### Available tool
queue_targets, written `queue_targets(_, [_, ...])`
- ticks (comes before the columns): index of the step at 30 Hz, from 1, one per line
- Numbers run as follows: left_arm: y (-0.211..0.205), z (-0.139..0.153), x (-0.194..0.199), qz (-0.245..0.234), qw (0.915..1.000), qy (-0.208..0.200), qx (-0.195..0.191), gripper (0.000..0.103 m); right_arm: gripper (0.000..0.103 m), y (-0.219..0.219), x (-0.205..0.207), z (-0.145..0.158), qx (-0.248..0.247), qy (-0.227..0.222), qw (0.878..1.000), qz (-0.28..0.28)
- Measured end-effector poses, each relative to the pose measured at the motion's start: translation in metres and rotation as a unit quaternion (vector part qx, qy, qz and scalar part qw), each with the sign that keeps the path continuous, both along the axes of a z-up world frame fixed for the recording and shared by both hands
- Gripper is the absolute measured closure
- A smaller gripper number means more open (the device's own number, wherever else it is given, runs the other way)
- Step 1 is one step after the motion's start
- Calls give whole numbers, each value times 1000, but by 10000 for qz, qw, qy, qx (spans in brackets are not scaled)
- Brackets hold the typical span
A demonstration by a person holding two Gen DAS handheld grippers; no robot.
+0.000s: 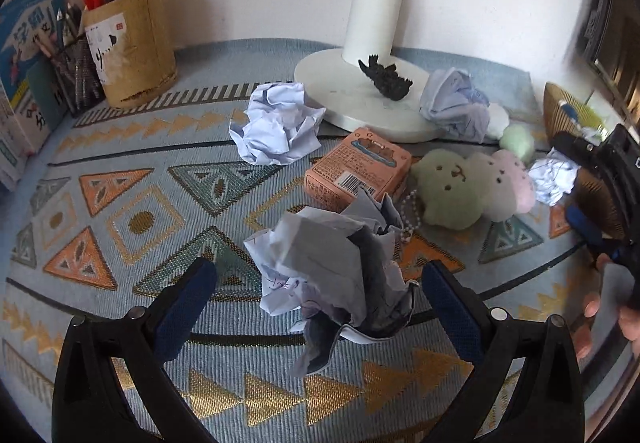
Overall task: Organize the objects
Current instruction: 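Lower both tools onto the large crumpled paper and grasp it together, then lift the large crumpled paper with both tools and drop it into the basket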
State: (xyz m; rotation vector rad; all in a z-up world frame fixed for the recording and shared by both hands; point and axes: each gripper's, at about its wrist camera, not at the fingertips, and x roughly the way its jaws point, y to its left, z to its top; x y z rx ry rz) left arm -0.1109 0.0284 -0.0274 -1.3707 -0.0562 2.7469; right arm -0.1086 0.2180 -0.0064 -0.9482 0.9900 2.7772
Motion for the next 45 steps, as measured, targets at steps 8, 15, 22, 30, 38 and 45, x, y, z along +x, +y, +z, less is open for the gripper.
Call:
queue_targets(8, [-12,6,5,86,9987,128,485,1,0,3,5,1,-92,86,9999,-14])
queue_targets(15, [-12,8,9,87,9986,136,513,1,0,2,5,0,-98,86,9999,-12])
queue_targets(22, [-16,9,11,76,9986,128,498,1,0,0,4,0,-34,35,10000,-13])
queue_targets(30, [-34,14,15,165,9930,320,1123,13,14,-4,0,0,8,18,9999,116])
queue_targets(38, [-27,35,44,52,9905,1068,868,47,43,-8,14,13,-436,1100,9894,837])
queue_targets(45, [-32,43,47,175,9890,1293,702,46,43,-5,15,12,-556,1149,9882,848])
